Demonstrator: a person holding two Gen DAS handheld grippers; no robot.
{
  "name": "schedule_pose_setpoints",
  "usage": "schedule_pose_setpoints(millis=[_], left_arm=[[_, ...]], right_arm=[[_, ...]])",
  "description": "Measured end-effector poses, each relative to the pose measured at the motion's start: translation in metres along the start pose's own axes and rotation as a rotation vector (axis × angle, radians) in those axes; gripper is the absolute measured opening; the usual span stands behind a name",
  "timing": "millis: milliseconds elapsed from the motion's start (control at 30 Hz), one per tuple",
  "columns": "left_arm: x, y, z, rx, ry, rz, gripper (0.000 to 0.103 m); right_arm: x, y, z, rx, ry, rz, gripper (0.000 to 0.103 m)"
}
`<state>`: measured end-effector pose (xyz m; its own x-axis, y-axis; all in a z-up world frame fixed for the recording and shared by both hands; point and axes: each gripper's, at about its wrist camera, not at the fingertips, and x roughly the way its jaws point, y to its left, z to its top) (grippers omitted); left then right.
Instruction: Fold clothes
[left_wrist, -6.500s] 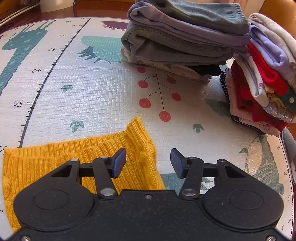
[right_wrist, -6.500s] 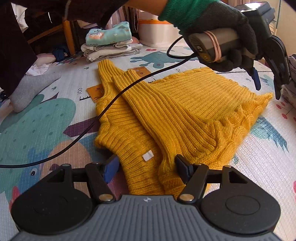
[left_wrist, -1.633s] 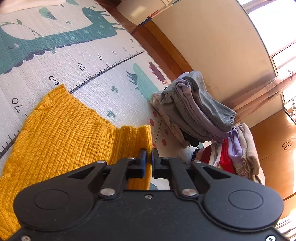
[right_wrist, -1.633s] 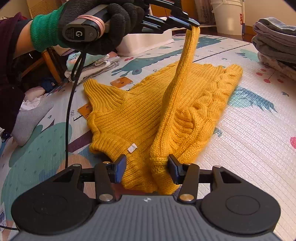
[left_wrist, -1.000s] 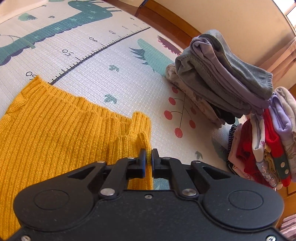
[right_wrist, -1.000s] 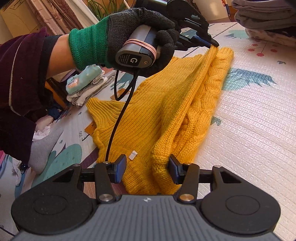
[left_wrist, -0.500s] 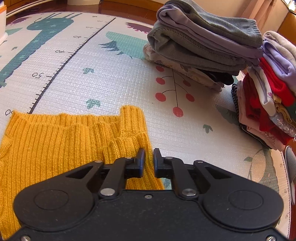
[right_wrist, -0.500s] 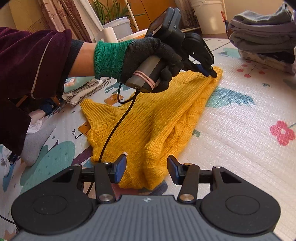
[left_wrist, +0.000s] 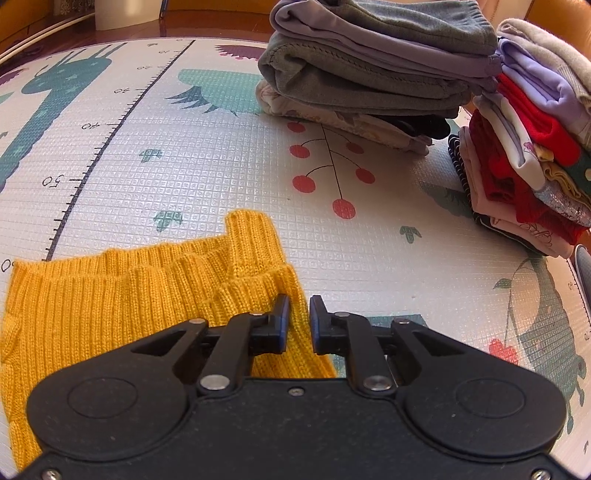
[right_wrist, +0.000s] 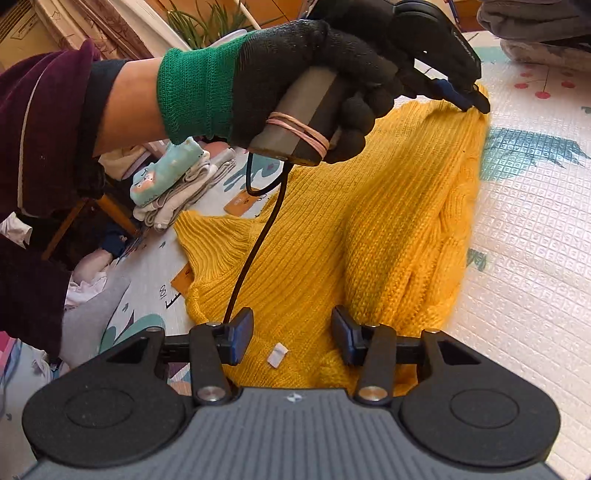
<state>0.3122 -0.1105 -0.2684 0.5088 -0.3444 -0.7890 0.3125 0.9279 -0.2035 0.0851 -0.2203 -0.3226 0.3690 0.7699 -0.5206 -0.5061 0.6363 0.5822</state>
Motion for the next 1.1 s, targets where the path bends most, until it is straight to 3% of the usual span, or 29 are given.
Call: schedule_pose_setpoints(millis=[100, 267, 500, 567, 833, 900, 933, 1000, 1100], left_arm=[[-0.021, 0.002, -0.001, -0.014, -0.047, -0.003, 0.012], [-0.054, -0.003, -0.023, 0.063, -0.1, -0.011, 0.012], [-0.029, -0.017, -0.048, 0.223, -0.028, 0.016, 0.013], [-0.023, -0.016, -0.05, 0.214, -0.022, 0.03, 0.017], [-0.032, -0.025, -0.047, 0.229, -0.03, 0.089, 0.02], [-0.052, -0.025, -0.049, 0.226, -0.053, 0.072, 0.02], [-0.063, -0.025, -0.051, 0.224, -0.063, 0.062, 0.02], [-0.084, -0.025, -0.057, 0.205, -0.062, 0.026, 0.02], [-0.103, -0.033, -0.073, 0.181, -0.004, -0.031, 0.02]], right_arm=[[-0.002, -0.004, 0.0, 0.04, -0.013, 0.004, 0.041], [-0.031, 0.009, 0.002, -0.009, -0.087, -0.04, 0.044], [-0.034, 0.017, 0.004, -0.135, -0.099, -0.15, 0.045], [-0.022, 0.009, 0.001, -0.095, -0.055, -0.167, 0.044], [-0.027, -0.001, -0.002, 0.008, -0.102, -0.13, 0.041], [-0.044, 0.007, -0.001, -0.014, -0.139, -0.141, 0.044], [-0.053, 0.011, 0.0, -0.03, -0.155, -0.146, 0.052], [-0.061, 0.015, -0.007, -0.064, -0.138, -0.19, 0.059], [-0.062, 0.014, -0.017, -0.074, -0.09, -0.225, 0.057]])
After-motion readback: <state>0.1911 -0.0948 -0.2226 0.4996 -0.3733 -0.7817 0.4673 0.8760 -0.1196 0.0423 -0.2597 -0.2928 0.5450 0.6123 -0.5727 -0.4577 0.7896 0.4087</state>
